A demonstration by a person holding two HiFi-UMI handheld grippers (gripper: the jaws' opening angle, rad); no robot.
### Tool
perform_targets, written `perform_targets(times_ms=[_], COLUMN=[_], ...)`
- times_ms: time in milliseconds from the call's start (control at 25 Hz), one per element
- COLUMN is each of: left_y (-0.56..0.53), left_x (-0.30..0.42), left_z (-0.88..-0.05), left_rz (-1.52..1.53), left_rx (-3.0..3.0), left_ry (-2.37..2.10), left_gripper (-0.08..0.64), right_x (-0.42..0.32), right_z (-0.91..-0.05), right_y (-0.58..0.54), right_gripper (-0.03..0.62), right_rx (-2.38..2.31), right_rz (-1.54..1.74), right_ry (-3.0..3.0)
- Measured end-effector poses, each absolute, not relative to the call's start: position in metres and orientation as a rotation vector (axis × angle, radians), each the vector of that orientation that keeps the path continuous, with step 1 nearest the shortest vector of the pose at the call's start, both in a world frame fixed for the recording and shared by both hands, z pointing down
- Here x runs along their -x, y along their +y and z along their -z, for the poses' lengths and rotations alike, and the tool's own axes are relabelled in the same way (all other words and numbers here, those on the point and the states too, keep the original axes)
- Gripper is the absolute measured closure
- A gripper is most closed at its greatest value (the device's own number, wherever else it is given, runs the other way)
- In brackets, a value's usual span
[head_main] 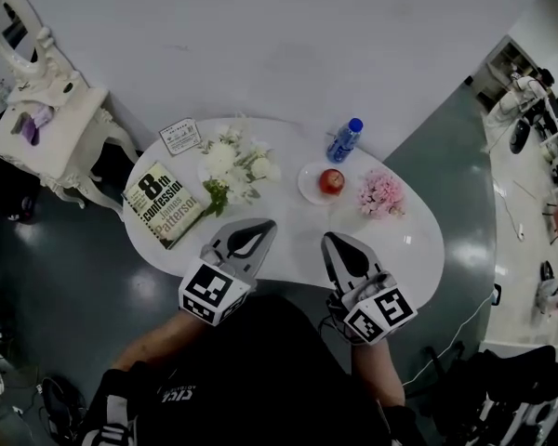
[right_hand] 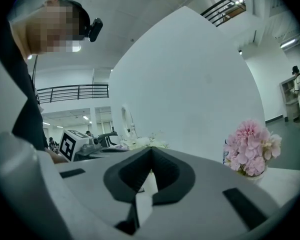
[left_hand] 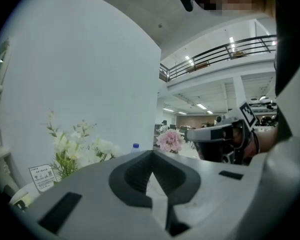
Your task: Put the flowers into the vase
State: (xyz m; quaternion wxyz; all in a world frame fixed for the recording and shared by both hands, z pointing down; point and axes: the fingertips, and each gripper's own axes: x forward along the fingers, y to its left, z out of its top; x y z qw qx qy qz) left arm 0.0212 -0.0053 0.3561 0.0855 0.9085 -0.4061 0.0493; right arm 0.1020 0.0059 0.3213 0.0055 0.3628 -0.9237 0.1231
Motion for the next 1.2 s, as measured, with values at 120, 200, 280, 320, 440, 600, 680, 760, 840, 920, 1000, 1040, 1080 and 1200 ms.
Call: perform_targets(times_ms=[120,200,280,320,440,600,680,760,840,920,1000,1040,1080,1200], left_y=[-0.007,-0.007,-0.008,-0.008,-0.008,-0.008,-0.010,-0.010,-0.010,-0.010,-0.010,-0.010,-0.010,-0.010], left_x=[-0.019,-0.018,-0.017,-0.016,-0.016,-0.016,-0.014,-0.014,-0.015,-0.015,-0.015,-0.015,-0.015,-0.014], left_z=[-0.354,-0.357,-0.359,-0.360,-0.362,-0.364,-0.366,-0.364,-0.364,-0.364,-0.365,-0.366,-0.366,-0.366], left_rz=[-0.140,-0.151,-0.161,-0.165,-0.169,-0.176,-0.178,-0.181,-0.180,-0.178,-0.183,-0.185,-0.188,-0.195], left_rx=[-2.708,-2.700,-2.693,-2.691,-2.689,-2.688,-2.694,-2.691,-2.687,-2.692,-2.693,-2.693,-2.692,-2.691], left_ry=[-1.235,-1.241,-1.244,-1.246,-1.249,-1.244,-1.256,-1.254,-1.242,-1.235,-1.234,-1.233,-1.233,-1.233], left_gripper=[0.549,0.549,0.549,0.549,0.549,0.549,0.549,0.549,0.549,0.549,0.549,0.549,0.549,0.549], right_x=[-0.102,-0.102,-0.102,-0.102,-0.102,-0.102,-0.102,-0.102,-0.102,-0.102,-0.102,-0.102,-0.102,-0.102], right_z=[-0.325,-0.328,-0.332,-0.333,-0.334,-0.335,-0.335,-0.336,-0.337,-0.337,-0.337,-0.337,-0.337,-0.337], right_y=[0.007,0.006,0.006,0.006,0.006,0.004,0.004,0.004,0.004,0.005,0.005,0.004,0.004,0.003], right_gripper=[0.568,0.568,0.569,0.569,0.569,0.569,0.569,0.569,0.569,0.569,0.569,0.569,0.569,0.569], right_rx=[-1.145,-1.145,-1.137,-1.133,-1.127,-1.130,-1.132,-1.133,-1.135,-1.139,-1.142,-1.144,-1.145,-1.148], right_rz=[-0.361,-0.366,-0.368,-0.366,-0.363,-0.367,-0.368,-0.371,-0.372,-0.370,-0.367,-0.366,-0.365,-0.365], right_ry=[-2.879,-2.874,-2.867,-2.865,-2.865,-2.867,-2.867,-2.864,-2.862,-2.861,-2.860,-2.859,-2.859,-2.858])
